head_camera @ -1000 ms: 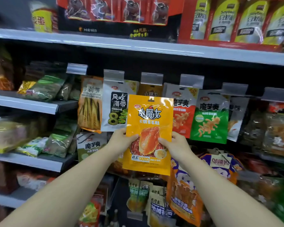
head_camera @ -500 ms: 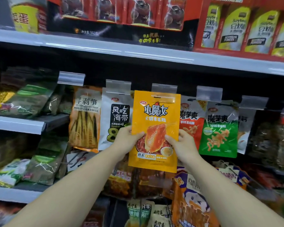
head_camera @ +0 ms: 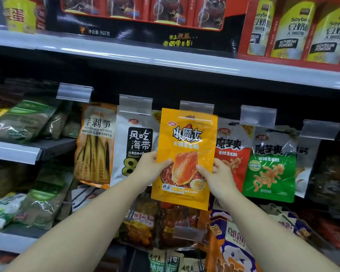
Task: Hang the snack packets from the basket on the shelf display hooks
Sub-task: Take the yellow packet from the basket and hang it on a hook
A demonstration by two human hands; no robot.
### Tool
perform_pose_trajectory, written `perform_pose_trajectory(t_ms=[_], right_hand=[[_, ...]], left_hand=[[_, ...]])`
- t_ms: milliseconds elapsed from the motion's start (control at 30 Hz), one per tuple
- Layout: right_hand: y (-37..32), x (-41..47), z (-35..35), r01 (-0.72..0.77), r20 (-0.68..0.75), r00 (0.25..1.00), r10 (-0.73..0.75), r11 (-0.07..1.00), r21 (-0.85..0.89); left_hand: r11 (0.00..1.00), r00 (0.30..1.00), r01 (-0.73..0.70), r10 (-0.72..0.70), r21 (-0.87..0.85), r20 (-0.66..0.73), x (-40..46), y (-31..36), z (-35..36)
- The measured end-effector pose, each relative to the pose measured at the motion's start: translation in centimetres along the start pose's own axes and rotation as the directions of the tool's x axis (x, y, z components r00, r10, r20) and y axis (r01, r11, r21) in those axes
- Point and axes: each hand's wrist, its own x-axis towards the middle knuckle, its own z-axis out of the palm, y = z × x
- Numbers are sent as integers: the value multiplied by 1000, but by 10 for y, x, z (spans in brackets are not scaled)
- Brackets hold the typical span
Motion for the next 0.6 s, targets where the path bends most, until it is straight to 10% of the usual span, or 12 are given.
perform_pose_trajectory(t_ms=[600], right_hand=[[31, 57, 12, -57, -39, 998, 56, 997, -42]], left_hand=[[986, 990, 93, -77, 138, -121, 51, -24, 13]])
